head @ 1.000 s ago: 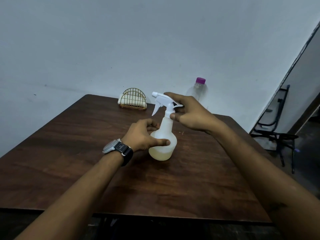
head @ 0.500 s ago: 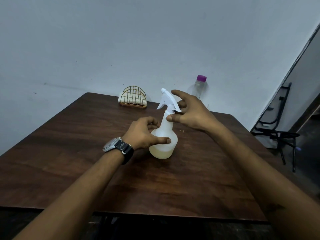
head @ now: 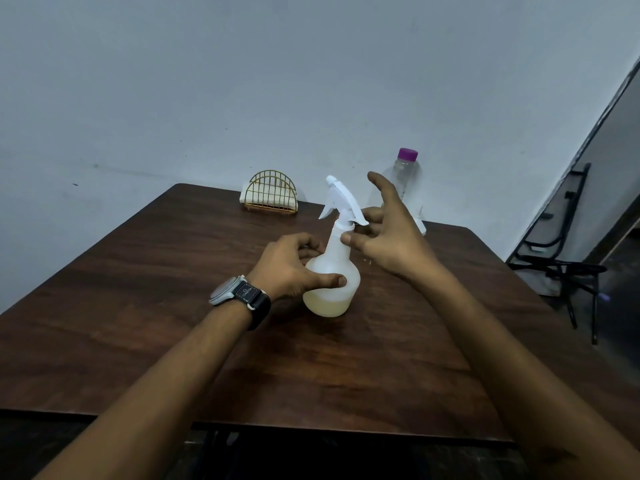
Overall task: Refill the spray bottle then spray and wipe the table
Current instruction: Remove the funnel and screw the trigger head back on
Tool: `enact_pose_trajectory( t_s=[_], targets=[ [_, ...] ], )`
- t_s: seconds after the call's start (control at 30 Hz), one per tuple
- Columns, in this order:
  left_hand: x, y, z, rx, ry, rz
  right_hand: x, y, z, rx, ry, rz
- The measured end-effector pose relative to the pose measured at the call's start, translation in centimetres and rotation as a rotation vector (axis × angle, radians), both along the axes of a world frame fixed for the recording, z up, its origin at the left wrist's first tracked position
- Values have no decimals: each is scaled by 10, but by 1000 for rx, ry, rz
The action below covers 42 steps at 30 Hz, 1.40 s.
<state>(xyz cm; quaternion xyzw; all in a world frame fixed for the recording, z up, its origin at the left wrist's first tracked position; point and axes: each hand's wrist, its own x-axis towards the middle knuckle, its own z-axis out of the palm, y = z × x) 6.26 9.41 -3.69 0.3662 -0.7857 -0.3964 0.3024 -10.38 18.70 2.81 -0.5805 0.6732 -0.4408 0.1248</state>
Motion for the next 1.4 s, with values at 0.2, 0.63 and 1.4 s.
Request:
enact_pose_trajectory(
  t_s=[0.2, 0.63, 1.4],
  targets=[
    [0, 1, 1, -5, 9, 0, 4, -3, 2, 47, 25, -53],
    [-1, 0, -2, 0, 17, -1, 3, -3, 0, 54, -125, 25],
    [-1, -2, -2, 12, 22, -16, 24, -16, -17, -86, -38, -174]
  ],
)
